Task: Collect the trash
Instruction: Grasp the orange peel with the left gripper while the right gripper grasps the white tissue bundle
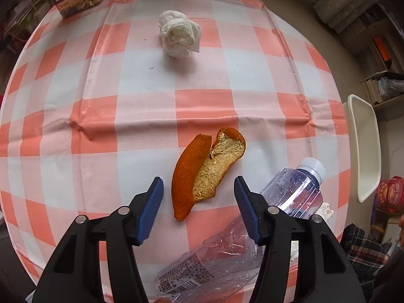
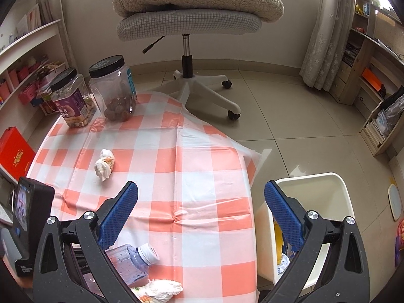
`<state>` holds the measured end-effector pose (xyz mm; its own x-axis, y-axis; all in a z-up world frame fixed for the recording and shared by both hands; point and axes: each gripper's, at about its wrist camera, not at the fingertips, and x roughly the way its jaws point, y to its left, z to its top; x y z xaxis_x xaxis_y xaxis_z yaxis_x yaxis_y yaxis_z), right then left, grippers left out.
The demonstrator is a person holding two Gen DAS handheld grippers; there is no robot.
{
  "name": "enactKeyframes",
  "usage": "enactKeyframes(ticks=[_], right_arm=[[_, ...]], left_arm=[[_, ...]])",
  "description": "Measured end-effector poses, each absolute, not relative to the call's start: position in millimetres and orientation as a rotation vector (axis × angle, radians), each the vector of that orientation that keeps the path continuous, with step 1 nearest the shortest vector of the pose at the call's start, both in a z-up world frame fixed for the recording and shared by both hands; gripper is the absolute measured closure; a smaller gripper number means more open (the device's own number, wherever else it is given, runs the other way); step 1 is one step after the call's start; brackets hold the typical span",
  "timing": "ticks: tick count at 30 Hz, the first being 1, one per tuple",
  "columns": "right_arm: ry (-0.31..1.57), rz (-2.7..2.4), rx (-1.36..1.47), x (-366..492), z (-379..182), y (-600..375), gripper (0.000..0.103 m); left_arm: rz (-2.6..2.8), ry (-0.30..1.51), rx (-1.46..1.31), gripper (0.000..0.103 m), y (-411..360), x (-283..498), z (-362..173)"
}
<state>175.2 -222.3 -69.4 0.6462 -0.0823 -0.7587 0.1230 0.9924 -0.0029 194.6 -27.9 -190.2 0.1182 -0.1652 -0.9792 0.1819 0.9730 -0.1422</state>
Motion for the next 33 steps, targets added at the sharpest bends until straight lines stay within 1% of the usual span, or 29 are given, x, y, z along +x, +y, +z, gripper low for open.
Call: enactKeyframes(ticks=[1,2,3,4,12,22,28,30,33], right_arm=[[0.870,-0.117,0.056,178,-72,-222,0.007],[0.880,-0.116,0.062,181,-74,-221,0.007],[0.890,-0.115,0.068,184,-77,-219,0.007],[0.899,-0.113,0.071,186,-80,-218,0.007],[0.982,-0.021,0.034,211,-109,-174,0.007],[1.070,0.106,-0.002,267,-137,-98,0.007],[1.117,0.108,-0.019,299,-159,-60,0.007],[1.132,0.097,-0.026,305,-167,-54,0.009],[1.170,0.083,-0.019,311,-181,-52,0.017]], left_arm=[[-0.251,1.425,0.027,0.062,-29,193,-190],[-0.243,1.412,0.038,0.066,-28,192,-189],[-0.242,1.403,0.034,0.077,-26,192,-188],[-0.248,1.397,0.014,0.081,-22,191,-187],[-0.204,1.294,-0.096,0.083,30,184,-146],[-0.039,1.082,-0.243,0.083,114,193,-77],[-0.002,1.027,-0.278,0.082,138,191,-58],[0.001,1.028,-0.293,0.082,143,191,-57],[0.012,1.029,-0.297,0.082,148,190,-58]])
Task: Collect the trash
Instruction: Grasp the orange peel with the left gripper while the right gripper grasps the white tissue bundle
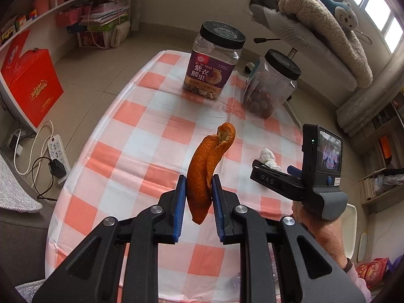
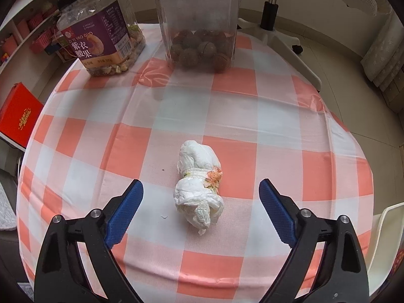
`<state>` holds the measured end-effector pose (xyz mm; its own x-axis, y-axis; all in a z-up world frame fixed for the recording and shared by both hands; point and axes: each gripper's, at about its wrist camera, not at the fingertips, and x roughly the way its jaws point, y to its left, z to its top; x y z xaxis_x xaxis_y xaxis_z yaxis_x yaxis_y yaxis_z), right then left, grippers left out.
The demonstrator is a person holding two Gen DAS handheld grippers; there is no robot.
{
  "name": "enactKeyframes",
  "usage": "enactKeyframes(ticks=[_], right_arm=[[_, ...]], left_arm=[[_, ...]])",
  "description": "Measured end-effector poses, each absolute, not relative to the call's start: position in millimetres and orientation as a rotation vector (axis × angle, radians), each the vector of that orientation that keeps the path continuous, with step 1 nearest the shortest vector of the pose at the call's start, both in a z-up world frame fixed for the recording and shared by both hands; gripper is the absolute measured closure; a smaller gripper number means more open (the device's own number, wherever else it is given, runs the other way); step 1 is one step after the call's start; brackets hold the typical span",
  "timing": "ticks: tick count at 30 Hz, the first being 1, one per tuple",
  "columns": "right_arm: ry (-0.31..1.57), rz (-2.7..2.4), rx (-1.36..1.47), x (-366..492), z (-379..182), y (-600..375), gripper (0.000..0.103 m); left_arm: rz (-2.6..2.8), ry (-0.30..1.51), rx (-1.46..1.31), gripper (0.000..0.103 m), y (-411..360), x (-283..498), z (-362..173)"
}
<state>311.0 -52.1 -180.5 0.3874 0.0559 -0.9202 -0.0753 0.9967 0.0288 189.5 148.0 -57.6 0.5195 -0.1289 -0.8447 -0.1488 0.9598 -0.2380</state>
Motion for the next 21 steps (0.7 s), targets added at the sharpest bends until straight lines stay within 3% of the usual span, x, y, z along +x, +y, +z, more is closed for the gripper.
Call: enactKeyframes(ticks=[4,5,6,21], right_arm=[[1.198,0.067,0.014,312,-192,-55,0.047],[1.184,0.065,0.011,310,-190,-56,0.065],[1.184,0.080,0.023,309,-188,-57,0.076],[0.931,0.225,0.034,243,-83,-65,0.076]], left_arm=[[0.021,1.029,-0.307,0.082,153,191,-60],[0.024,1.028,-0.309,0.082,154,191,-60],[0.029,1.025,-0.310,0.082,155,191,-60],[0.050,0.943,-0.342,0.082,156,181,-43]])
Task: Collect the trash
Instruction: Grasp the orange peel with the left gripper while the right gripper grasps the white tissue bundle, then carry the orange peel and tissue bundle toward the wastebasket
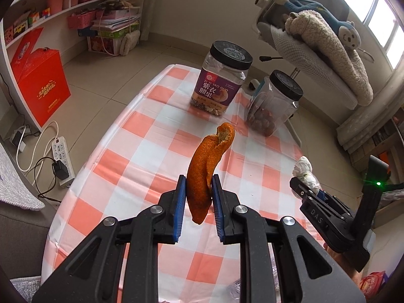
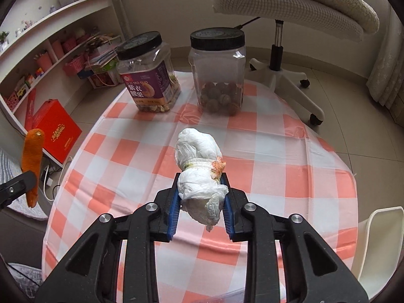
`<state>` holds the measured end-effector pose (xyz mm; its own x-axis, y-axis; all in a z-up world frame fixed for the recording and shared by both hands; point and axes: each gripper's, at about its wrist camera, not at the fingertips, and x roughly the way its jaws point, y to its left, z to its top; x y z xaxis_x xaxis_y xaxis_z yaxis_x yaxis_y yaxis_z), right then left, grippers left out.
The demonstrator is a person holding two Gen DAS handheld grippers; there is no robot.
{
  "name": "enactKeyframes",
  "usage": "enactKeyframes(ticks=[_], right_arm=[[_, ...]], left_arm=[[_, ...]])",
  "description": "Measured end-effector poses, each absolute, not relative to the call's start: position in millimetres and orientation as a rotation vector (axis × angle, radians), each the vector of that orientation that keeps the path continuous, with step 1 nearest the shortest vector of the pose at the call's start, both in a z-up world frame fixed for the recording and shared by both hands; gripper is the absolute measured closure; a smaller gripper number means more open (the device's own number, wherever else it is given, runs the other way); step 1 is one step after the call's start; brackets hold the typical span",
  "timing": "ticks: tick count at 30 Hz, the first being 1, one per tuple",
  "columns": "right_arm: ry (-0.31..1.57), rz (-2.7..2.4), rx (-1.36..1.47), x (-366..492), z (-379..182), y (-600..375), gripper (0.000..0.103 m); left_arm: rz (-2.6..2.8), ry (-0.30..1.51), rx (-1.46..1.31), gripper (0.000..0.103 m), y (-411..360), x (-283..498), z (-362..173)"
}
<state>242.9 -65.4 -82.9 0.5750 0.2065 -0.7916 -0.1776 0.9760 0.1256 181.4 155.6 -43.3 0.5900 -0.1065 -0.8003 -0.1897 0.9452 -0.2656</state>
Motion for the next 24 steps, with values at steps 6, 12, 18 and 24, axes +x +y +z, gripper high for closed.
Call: enactKeyframes(ticks=[6,12,18,24], right_arm=[[0.868,0.239,0.035,221,-59,-76,0.076],[0.823,0.202,0.052,203,-56,-100,0.076],[0.804,0.157,0.076,194,-58,-127,0.076],[0.759,0.129,0.100,185,-46,-151,0.076]], left_arm=[[0.036,0.907,-0.321,0.082,145,176,-36],[0.024,0.886,-0.290,0.082,132,173,-34],[-0.006,0.889,-0.249,0.082,109,175,-40],[-0.042,0.866,-0.216,0.082,78,176,-37]])
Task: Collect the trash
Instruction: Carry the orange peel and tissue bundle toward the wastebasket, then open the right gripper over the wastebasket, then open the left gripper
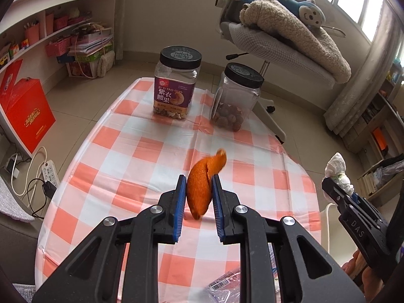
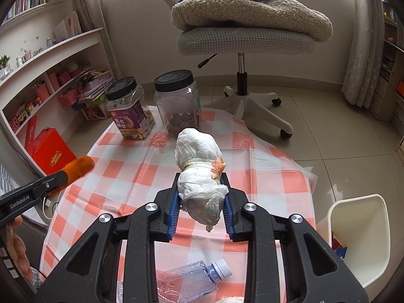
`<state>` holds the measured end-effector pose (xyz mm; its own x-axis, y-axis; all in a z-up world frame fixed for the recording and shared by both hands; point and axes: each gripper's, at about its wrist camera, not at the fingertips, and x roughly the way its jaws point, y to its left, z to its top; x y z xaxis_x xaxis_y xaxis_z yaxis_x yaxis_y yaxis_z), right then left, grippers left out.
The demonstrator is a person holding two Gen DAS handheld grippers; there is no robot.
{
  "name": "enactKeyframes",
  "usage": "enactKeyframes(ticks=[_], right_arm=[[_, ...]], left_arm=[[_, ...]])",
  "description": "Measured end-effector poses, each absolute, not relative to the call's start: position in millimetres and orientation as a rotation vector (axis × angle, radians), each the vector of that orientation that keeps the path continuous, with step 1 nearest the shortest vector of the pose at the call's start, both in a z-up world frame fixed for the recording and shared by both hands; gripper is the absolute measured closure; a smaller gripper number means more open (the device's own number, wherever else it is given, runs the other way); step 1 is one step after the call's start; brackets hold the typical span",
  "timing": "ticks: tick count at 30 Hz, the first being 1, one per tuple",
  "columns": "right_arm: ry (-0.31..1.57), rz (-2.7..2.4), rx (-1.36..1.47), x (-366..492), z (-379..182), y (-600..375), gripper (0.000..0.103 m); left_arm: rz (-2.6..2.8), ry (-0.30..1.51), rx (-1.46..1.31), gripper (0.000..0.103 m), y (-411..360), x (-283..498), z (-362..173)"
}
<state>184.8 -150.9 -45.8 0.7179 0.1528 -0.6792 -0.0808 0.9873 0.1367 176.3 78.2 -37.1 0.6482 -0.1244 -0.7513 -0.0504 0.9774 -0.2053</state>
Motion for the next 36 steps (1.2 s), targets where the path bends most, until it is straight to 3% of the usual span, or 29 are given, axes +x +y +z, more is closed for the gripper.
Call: enactKeyframes(ticks=[36], right_arm=[[0.739,-0.177,0.227,124,-33,-336,0.075]], left_arm=[[-0.317,0.829,-0.067,0.083,-99,168,-37]])
